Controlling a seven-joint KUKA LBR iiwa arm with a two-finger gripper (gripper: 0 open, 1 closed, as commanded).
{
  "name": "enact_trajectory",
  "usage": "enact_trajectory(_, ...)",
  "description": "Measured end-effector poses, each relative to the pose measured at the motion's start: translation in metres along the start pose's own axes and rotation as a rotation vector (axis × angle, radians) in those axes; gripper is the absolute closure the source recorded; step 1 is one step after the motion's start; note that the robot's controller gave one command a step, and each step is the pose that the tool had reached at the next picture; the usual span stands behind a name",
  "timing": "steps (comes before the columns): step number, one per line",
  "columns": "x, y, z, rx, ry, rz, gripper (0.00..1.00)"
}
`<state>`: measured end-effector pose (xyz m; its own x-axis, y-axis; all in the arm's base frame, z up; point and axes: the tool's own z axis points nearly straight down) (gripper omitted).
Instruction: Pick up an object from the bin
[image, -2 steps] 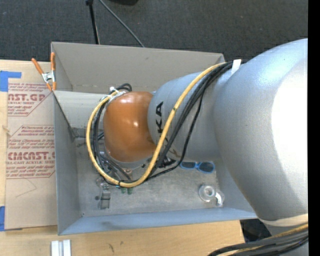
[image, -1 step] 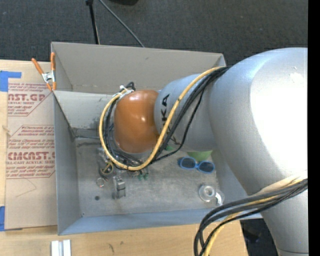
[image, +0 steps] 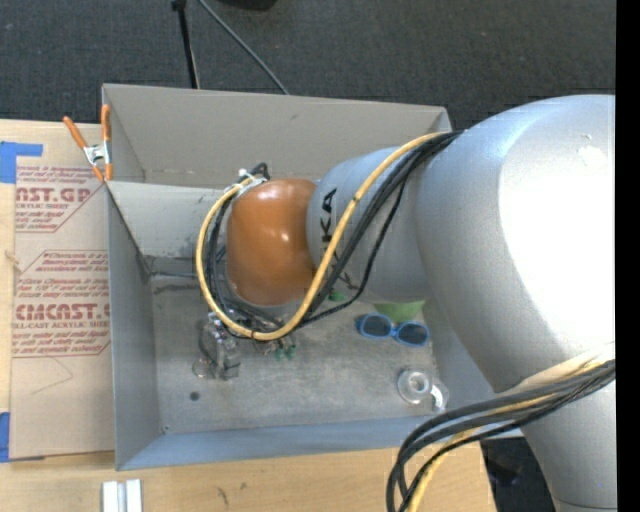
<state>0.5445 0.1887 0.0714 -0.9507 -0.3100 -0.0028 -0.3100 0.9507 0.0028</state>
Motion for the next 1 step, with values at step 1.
enact_trajectory(1,-0.0003,0.0297,-0.2069,0.002,-0.009,-0.035,1.0)
